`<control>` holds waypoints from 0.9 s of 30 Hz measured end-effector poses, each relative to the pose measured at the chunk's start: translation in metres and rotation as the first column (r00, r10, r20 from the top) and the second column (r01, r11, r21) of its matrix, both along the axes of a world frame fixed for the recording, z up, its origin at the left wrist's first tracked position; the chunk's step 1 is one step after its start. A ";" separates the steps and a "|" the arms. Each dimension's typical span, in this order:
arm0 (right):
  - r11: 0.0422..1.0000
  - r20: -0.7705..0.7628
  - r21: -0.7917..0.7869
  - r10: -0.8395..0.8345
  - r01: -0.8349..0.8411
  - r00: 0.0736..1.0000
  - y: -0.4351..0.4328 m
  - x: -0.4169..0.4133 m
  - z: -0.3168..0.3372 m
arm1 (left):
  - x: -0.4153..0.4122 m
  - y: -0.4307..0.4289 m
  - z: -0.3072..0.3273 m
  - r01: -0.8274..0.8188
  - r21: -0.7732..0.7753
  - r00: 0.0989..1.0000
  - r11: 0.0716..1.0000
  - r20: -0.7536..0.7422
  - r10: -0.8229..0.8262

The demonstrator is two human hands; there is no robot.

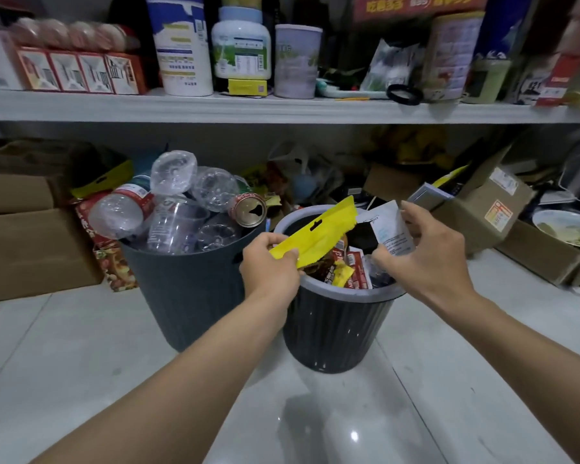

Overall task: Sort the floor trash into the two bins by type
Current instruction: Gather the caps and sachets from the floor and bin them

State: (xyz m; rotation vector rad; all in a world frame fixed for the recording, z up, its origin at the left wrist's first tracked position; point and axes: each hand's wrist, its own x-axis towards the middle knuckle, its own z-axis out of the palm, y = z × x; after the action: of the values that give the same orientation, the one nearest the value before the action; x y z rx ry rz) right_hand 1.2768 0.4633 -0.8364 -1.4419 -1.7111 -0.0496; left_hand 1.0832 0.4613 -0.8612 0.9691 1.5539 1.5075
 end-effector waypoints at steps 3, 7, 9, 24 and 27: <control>1.000 0.008 -0.005 -0.004 0.004 1.000 0.009 0.005 -0.002 | 0.014 0.017 0.000 -0.018 -0.047 1.000 0.999 0.016 0.019; 0.999 0.008 -0.040 -0.010 0.010 1.000 0.021 0.009 -0.008 | 0.025 0.036 -0.008 -0.035 -0.110 0.998 0.993 -0.058 0.029; 0.998 0.004 -0.064 -0.012 0.012 1.000 0.026 0.010 -0.010 | 0.027 0.039 -0.010 0.002 -0.113 0.986 0.994 -0.164 -0.021; 0.986 0.014 -0.165 -0.014 0.016 1.000 0.042 -0.001 -0.022 | 0.009 0.029 -0.009 0.220 -0.029 0.749 0.975 -0.635 -0.188; 0.982 0.017 -0.189 -0.011 0.014 1.000 0.043 -0.004 -0.020 | 0.008 0.025 -0.006 0.254 -0.021 0.694 0.967 -0.693 -0.197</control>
State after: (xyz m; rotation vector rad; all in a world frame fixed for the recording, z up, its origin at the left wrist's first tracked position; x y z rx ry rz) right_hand 1.2725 0.5068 -0.8564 -1.5943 -1.7583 0.0977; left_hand 1.0909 0.4860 -0.8673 1.8565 1.7788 1.0703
